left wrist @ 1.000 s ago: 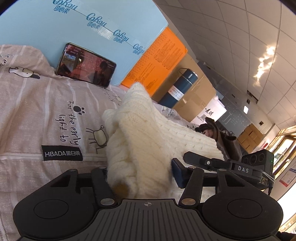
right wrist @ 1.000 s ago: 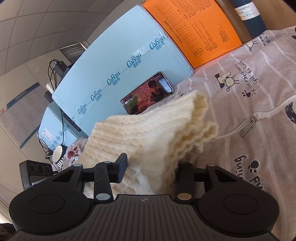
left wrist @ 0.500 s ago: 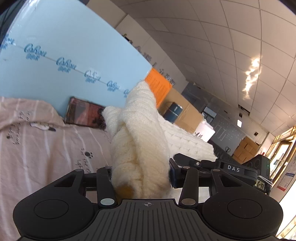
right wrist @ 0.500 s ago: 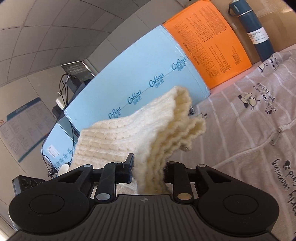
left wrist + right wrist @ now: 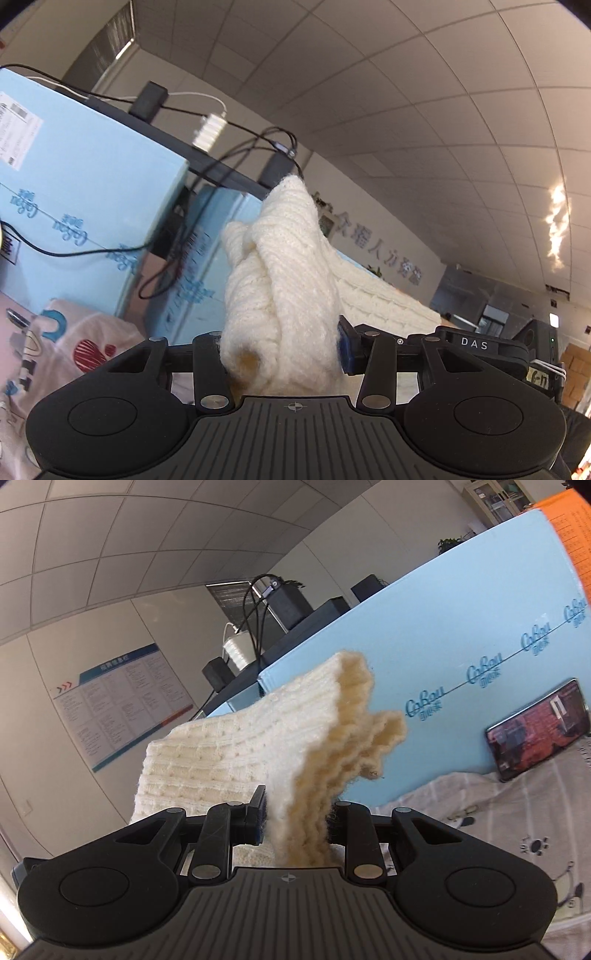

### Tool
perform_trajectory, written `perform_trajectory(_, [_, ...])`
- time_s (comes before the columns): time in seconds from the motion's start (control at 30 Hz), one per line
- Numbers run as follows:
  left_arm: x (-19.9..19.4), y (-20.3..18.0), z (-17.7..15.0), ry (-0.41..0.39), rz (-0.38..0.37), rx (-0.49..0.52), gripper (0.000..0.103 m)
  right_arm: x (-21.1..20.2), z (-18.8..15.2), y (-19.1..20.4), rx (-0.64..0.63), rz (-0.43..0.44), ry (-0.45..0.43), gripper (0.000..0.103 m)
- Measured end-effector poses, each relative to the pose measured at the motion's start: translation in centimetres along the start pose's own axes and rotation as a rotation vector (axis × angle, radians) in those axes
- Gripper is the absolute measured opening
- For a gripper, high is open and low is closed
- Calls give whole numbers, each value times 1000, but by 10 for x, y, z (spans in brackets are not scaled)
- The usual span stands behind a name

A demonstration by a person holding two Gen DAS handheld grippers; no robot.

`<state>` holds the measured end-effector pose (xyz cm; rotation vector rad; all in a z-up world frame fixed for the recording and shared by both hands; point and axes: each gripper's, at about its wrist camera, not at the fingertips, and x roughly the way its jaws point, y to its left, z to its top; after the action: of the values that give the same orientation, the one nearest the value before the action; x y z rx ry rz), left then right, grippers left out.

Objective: Fold clothes
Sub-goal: 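Carry the folded sweater with both grippers to the pink table by the bowl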

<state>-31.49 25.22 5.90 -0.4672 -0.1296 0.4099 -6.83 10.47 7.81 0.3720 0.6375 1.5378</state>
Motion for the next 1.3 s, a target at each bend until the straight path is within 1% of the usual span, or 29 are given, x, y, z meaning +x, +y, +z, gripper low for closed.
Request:
perform_trajectory(0.03, [-4,14,-2,-29,8,-18,43,13,-1,5,8,12,3,22])
perform_trajectory(0.07, [-5,24,-5,-39,20,-48,43,26,-2,7,12,16,10,22])
perform_trajectory(0.1, [-7,39,-6,-33,41,-100,43,38,-5,9,13,16,20,22])
perform_trajectory(0.13, [-7,49,-7,-23,59,-130,43,51,-9,10,10,9,34,22])
perform_trajectory(0.2, [-6,62,-7,-14,109,-128,43,76,-17,11,-3,-11,66,22])
perform_trajectory(0.27, [-5,71,-6,-5,158,-109,43,97,-27,9,7,-11,90,22])
perform_trajectory(0.37, [-2,86,-11,27,225,-116,43,123,-40,2,11,-24,116,22])
perform_trajectory(0.47, [10,104,-16,84,309,-143,45,147,-52,-5,-11,-67,152,22])
perform_trajectory(0.53, [13,108,-18,98,366,-145,48,160,-60,-9,-31,-99,184,22])
perform_trajectory(0.63, [17,114,-20,120,452,-148,54,175,-69,-15,-51,-132,223,22])
perform_trajectory(0.67, [18,116,-21,128,481,-149,60,178,-70,-16,-63,-143,228,23])
perform_trajectory(0.7, [15,115,-20,116,515,-139,63,180,-71,-16,-80,-156,229,23])
perform_trajectory(0.73, [12,115,-20,105,549,-128,63,182,-72,-15,-97,-169,230,24])
perform_trajectory(0.77, [8,113,-17,95,586,-124,67,184,-73,-14,-121,-187,230,26])
perform_trajectory(0.8, [4,111,-15,93,630,-106,76,185,-74,-11,-150,-209,230,28])
perform_trajectory(0.83, [0,109,-14,92,673,-88,81,186,-75,-10,-171,-230,229,33])
perform_trajectory(0.87, [-4,107,-12,90,717,-69,85,186,-77,-10,-186,-250,228,35])
perform_trajectory(0.9, [-3,108,-13,111,750,-50,88,187,-78,-10,-201,-270,228,39])
perform_trajectory(0.93, [-3,109,-14,132,783,-31,89,187,-80,-10,-216,-289,227,44])
perform_trajectory(0.97, [0,110,-16,161,802,-25,89,187,-81,-11,-228,-306,228,47])
perform_trajectory(1.03, [8,112,-21,201,836,6,90,186,-83,-13,-244,-331,230,58])
perform_trajectory(1.07, [11,112,-23,207,847,21,91,185,-83,-13,-250,-336,226,60])
perform_trajectory(1.17, [7,109,-22,179,836,28,91,179,-81,-13,-237,-349,216,64])
perform_trajectory(1.23, [2,106,-20,139,830,24,91,169,-74,-12,-206,-361,210,69])
perform_trajectory(1.3, [-4,98,-18,84,827,42,91,151,-67,-9,-211,-356,188,71])
